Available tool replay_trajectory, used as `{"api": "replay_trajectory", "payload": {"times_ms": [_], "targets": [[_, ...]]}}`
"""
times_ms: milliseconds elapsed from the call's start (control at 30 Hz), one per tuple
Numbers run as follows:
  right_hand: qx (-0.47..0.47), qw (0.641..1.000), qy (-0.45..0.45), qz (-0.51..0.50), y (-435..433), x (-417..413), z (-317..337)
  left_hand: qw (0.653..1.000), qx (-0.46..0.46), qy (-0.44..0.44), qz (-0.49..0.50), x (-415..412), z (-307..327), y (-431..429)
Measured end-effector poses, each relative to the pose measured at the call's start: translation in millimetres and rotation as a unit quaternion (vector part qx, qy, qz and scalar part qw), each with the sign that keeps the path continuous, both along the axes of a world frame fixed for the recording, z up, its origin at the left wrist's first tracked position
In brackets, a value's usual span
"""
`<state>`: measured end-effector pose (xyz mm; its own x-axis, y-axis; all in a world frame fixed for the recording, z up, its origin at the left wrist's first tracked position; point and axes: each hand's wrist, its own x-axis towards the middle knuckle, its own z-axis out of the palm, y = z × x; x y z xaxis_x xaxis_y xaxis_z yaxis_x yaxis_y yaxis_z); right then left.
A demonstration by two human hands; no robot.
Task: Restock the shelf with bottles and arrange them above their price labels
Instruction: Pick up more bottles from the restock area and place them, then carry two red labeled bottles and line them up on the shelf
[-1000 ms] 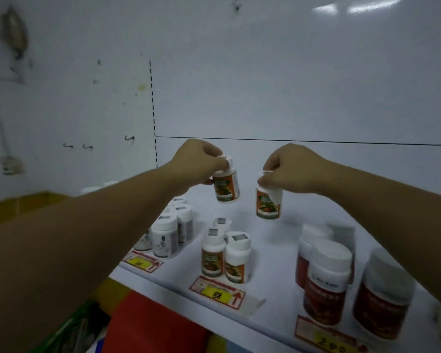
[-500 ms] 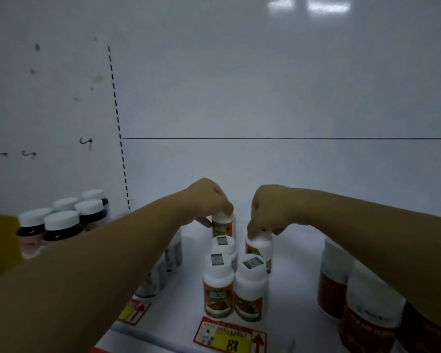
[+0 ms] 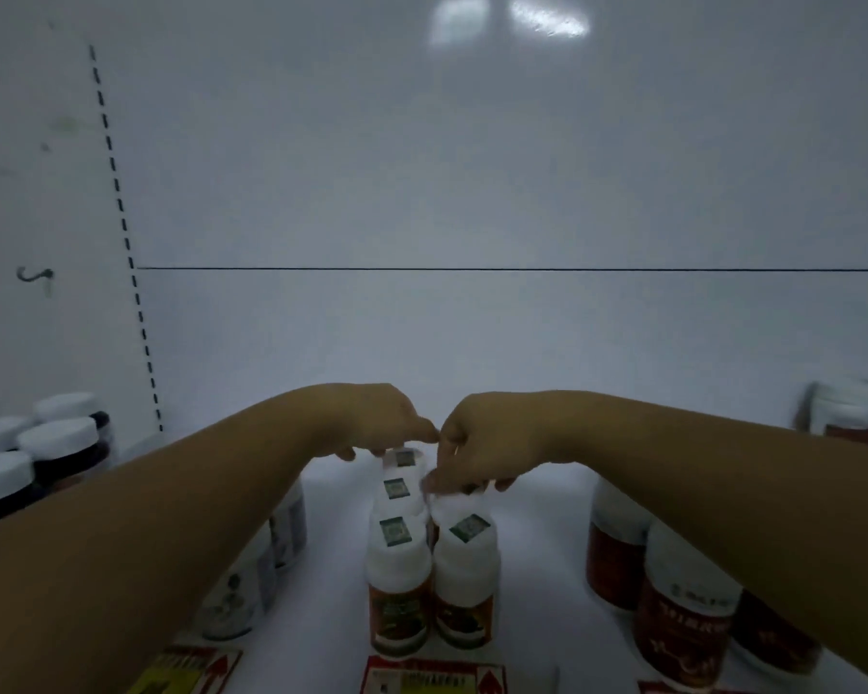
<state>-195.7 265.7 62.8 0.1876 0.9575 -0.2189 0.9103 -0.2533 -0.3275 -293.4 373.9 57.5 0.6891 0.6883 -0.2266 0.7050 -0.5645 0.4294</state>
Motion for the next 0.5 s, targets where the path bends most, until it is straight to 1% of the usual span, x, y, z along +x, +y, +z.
{"api": "replay_trajectory", "payload": {"times_ms": [33, 67, 133, 167, 200, 267, 333, 367, 400, 500], "targets": [[0.034, 0.999, -0.039, -0.004, -3, 1, 2, 1.000, 0.018, -0.001, -0.014, 1, 5, -1], [0.075, 0.992, -0.100, -0.012, -6, 4, 4, 0.999, 0.032, -0.009, -0.026, 2, 12, -2], [0.145, 0.962, -0.229, -0.035, -17, 15, 13, 0.997, 0.040, -0.055, -0.038, 6, 31, -8], [0.162, 0.949, -0.267, -0.049, -24, 22, 18, 0.994, 0.045, -0.083, -0.047, 9, 40, -11], [0.167, 0.941, -0.286, -0.065, -34, 29, 24, 0.991, 0.060, -0.103, -0.059, 14, 46, -15], [0.159, 0.937, -0.294, -0.100, -59, 46, 34, 0.982, 0.137, -0.108, -0.067, 25, 48, -24], [0.149, 0.935, -0.293, -0.130, -87, 66, 40, 0.968, 0.236, -0.068, -0.060, 36, 39, -30], [0.144, 0.934, -0.294, -0.146, -101, 77, 41, 0.962, 0.260, -0.051, -0.062, 41, 35, -33], [0.133, 0.932, -0.296, -0.162, -114, 88, 41, 0.963, 0.259, -0.042, -0.067, 45, 32, -36], [0.096, 0.927, -0.304, -0.195, -144, 119, 31, 0.977, 0.191, -0.043, -0.079, 59, 32, -51]]}}
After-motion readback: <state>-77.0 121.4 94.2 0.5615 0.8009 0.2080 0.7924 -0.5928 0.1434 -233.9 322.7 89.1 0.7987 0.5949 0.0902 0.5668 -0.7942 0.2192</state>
